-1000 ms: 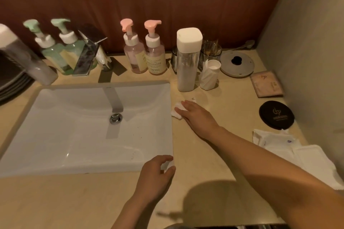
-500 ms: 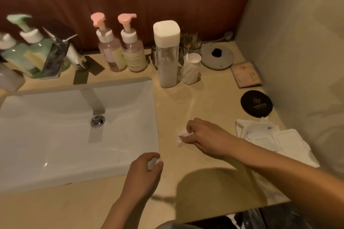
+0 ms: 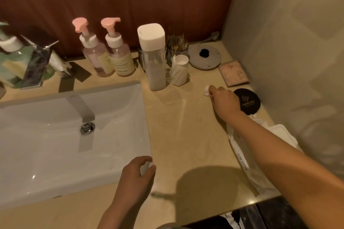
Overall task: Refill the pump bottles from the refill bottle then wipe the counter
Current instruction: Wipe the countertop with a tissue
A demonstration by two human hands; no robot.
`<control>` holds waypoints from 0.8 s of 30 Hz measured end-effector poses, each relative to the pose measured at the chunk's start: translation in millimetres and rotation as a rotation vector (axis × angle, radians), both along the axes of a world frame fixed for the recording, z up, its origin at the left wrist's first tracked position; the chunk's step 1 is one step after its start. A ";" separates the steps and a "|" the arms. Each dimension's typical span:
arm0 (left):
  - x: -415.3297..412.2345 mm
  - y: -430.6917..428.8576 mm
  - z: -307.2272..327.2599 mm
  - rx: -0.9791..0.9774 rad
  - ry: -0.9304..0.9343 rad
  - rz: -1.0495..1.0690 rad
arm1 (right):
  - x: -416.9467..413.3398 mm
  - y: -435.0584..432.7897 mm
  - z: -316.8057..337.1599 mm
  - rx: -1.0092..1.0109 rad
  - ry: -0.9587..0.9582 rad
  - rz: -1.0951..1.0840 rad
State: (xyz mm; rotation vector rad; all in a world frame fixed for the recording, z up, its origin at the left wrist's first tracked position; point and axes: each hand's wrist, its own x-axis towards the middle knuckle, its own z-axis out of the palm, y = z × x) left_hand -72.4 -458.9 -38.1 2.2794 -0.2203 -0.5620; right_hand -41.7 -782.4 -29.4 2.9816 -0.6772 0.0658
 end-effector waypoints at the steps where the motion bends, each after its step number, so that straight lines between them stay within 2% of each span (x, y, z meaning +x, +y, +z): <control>1: -0.1 0.3 -0.1 -0.002 -0.001 0.004 | -1.5 11.2 0.7 0.002 0.000 0.022; 4: -0.6 0.6 -1.7 -0.010 0.013 0.021 | -12.6 46.5 1.0 0.090 -0.015 0.129; 7: -1.9 0.9 -1.9 -0.010 0.005 0.015 | -34.2 77.2 -2.4 0.205 -0.044 0.367; 10: -2.4 0.5 -0.9 -0.010 -0.014 0.013 | -53.9 85.4 -5.4 0.242 0.035 0.626; 12: -1.5 0.3 -1.6 -0.016 -0.019 0.011 | -56.4 77.1 -0.7 0.243 0.097 0.694; 18: -1.3 0.6 -1.9 -0.024 -0.013 0.013 | -27.6 27.0 8.7 0.218 0.091 0.488; 24: -1.1 0.4 -2.0 -0.020 -0.011 0.010 | -3.5 -35.3 8.9 0.175 0.039 0.064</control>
